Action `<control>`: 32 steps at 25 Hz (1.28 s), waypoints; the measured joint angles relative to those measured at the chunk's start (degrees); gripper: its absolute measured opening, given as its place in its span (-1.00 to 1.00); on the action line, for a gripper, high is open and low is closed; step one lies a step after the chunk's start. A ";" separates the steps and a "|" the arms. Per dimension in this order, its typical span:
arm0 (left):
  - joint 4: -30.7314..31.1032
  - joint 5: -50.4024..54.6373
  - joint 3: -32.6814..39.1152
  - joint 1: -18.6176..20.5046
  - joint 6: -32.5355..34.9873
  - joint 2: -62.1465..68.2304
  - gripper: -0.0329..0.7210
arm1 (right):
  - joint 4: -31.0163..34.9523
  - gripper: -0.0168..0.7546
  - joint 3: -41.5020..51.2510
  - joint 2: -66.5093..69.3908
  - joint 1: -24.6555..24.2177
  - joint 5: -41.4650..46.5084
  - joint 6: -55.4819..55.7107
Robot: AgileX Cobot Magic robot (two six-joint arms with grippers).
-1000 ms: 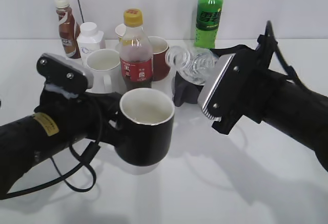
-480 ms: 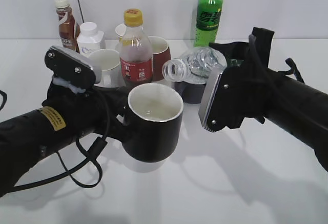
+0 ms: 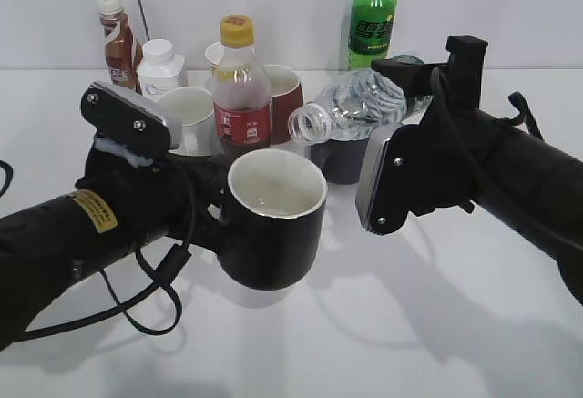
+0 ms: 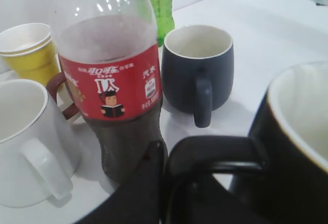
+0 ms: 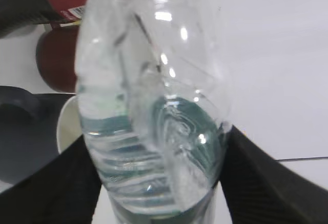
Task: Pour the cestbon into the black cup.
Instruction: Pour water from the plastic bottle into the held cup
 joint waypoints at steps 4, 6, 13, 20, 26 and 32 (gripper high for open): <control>0.92 0.00 0.00 0.00 0.00 0.00 -0.79 | 0.00 0.32 0.00 0.00 0.00 -0.73 -2.64; 1.72 0.00 0.00 0.00 0.00 0.00 -0.79 | 0.00 0.32 0.00 0.00 0.00 -0.85 -3.93; 2.62 0.00 0.00 0.00 0.00 0.00 -0.79 | 0.00 0.32 -0.59 0.00 0.00 -1.27 -8.61; 2.79 0.00 0.00 0.00 0.00 0.00 -0.79 | 0.00 0.32 -0.81 0.00 0.00 -1.66 -10.90; 2.79 0.00 0.00 0.00 0.00 0.00 -0.79 | 0.00 0.32 -0.81 0.00 0.00 -1.66 -11.19; 2.74 0.00 -0.01 0.00 0.01 0.00 -0.79 | 0.00 0.32 -0.81 0.00 0.00 -1.55 -9.08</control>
